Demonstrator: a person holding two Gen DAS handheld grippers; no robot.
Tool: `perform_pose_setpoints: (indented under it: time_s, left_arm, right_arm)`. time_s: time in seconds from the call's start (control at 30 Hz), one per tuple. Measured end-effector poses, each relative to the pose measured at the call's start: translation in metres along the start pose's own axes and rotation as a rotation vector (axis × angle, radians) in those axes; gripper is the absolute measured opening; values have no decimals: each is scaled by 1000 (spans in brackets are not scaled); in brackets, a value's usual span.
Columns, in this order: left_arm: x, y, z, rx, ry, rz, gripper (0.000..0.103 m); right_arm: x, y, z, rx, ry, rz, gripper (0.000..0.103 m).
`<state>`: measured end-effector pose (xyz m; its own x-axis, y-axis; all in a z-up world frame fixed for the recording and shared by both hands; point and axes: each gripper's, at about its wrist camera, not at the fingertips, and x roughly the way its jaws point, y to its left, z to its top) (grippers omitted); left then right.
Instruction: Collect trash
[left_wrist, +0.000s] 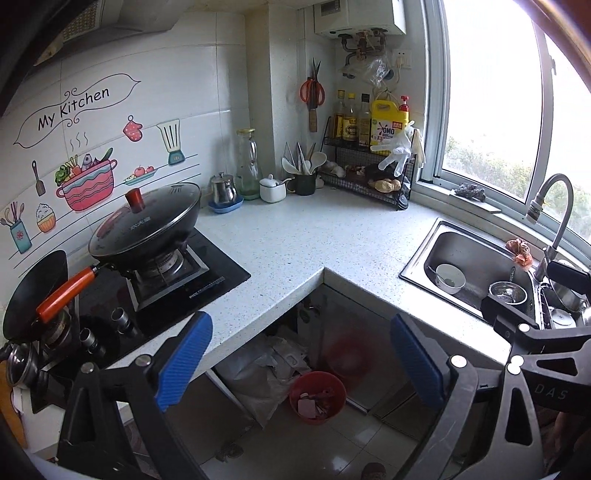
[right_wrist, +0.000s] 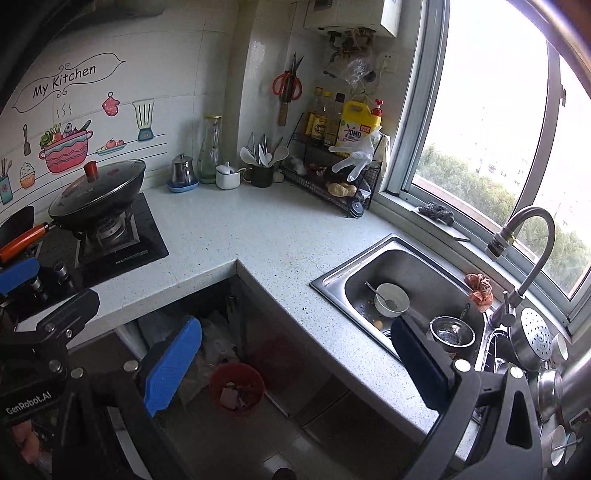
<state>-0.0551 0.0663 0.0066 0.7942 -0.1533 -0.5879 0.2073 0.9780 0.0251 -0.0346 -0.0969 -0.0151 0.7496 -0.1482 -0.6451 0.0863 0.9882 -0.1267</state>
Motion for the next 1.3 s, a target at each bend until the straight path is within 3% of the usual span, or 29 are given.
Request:
perform_pose_setpoints:
  time_s: [1.3]
  left_arm:
    - [2,-13,-13,-11,68,5,96]
  right_arm:
    - [-6,-1,-10,13,18,31,102]
